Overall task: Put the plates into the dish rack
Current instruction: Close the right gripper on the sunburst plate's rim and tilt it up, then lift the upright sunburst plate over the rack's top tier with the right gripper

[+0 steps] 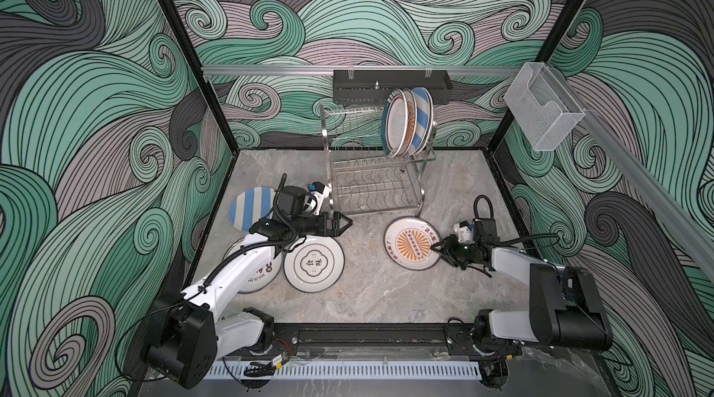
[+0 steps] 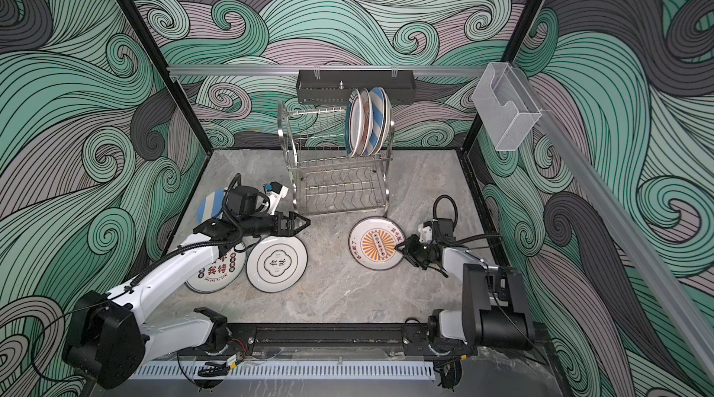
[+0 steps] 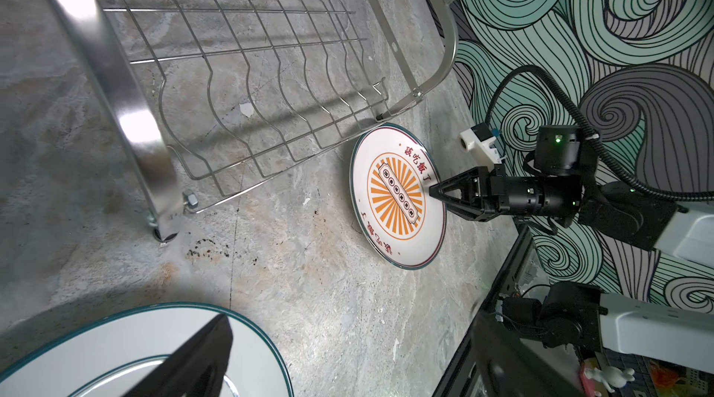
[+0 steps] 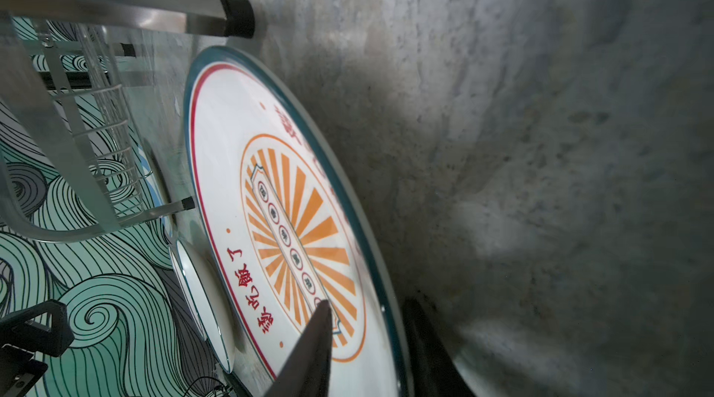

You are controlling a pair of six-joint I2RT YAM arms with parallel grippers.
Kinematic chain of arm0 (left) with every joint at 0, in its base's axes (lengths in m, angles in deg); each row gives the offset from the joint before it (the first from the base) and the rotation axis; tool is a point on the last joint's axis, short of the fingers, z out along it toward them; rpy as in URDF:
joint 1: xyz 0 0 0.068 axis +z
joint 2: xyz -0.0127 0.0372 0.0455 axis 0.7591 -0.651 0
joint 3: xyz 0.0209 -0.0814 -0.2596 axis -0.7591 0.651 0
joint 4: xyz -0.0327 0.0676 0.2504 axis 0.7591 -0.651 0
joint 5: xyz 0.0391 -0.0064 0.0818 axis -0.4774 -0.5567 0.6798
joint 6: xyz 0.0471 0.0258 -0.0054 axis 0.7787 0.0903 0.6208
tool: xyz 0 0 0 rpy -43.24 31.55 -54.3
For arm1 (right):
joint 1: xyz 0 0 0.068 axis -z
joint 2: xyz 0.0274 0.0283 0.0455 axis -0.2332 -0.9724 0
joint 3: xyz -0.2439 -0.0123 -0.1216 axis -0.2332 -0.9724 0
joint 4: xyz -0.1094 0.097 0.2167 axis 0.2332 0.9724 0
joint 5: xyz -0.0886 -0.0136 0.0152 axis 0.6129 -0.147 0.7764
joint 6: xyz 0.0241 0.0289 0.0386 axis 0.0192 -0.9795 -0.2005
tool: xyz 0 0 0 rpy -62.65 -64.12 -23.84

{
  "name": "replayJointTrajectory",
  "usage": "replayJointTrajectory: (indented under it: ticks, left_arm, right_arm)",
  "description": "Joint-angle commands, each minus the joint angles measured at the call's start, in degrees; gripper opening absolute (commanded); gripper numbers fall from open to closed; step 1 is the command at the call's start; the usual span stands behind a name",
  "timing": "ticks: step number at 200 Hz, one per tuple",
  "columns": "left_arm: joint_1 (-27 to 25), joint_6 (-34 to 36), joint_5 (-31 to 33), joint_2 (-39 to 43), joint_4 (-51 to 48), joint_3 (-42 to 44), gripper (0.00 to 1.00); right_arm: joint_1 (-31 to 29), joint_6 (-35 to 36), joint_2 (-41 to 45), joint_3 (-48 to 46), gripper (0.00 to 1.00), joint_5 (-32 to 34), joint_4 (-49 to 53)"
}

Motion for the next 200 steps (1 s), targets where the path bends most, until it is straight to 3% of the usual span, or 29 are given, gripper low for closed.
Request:
replayJointTrajectory:
  ticks: [1,99,200]
  left_arm:
    - [-0.1,1.3,1.8,-0.5,-0.7,-4.3,0.99]
    - [0.6,0.2,11.1,-0.3,-1.2,-6.6,0.99]
    - [2.2,-1.2,12.5,0.6,-0.4,-5.6,0.99]
  right_arm:
    - [0.2,-1.4,-0.8,-1.4,0.25,1.2,0.0]
    - [0.3,1.8,-2.1,2.0,0.0,-0.1,4.2]
    - [-0.6,6.0,23.5,5.5,0.0,-3.0,23.6]
